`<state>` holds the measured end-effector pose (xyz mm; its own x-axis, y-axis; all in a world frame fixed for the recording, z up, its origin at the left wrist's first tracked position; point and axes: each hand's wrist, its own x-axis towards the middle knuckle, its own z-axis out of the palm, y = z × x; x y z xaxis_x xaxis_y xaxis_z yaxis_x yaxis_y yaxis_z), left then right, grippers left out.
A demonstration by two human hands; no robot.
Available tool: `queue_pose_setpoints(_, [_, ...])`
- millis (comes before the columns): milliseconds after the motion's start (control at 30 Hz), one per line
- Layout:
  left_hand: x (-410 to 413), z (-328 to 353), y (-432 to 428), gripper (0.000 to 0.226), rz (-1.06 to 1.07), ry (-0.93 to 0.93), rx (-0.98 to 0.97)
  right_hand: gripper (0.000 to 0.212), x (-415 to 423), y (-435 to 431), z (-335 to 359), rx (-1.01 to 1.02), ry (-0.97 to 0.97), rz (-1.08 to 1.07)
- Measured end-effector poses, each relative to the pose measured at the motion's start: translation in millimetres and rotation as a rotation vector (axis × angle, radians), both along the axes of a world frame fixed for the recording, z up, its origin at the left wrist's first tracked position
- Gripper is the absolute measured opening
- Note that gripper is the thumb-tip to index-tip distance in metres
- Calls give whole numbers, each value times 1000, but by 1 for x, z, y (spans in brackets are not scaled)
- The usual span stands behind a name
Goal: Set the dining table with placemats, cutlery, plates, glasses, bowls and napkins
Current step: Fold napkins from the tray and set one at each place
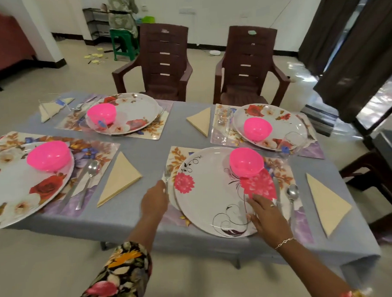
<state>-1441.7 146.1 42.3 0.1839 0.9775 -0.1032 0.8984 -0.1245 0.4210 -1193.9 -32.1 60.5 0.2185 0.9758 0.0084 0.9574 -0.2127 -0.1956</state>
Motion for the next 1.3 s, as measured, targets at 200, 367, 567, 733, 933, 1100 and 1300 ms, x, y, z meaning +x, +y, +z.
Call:
queue_pose_setpoints(200, [5,1,-13,24,66,-18,96,51,38,-31,-10,-22,-4,-314])
queue_pose_setpoints(367, [18,5,-38,27,-3,-39,222,62,68,-43,-38,-117,1,-270])
queue_pose_setpoints(567, [21,-3,-55,26,-190,9,366,60,83,-42,-33,-107,1,-170])
queue_pose_setpoints(733, [23,-2,-64,26,-147,-83,372,51,75,-37,-41,-129,-99,-101])
queue_pose_setpoints(933, [24,-5,-72,48,-146,-218,170,53,72,-39,-36,-205,-234,-40])
queue_pose_setpoints(1100, [13,-13,-82,117,-216,-185,44,54,75,-44,-32,-240,-232,-86])
queue_pose_setpoints(1300, [2,-31,-84,138,-316,-82,41,53,45,-54,-30,-155,-176,-49])
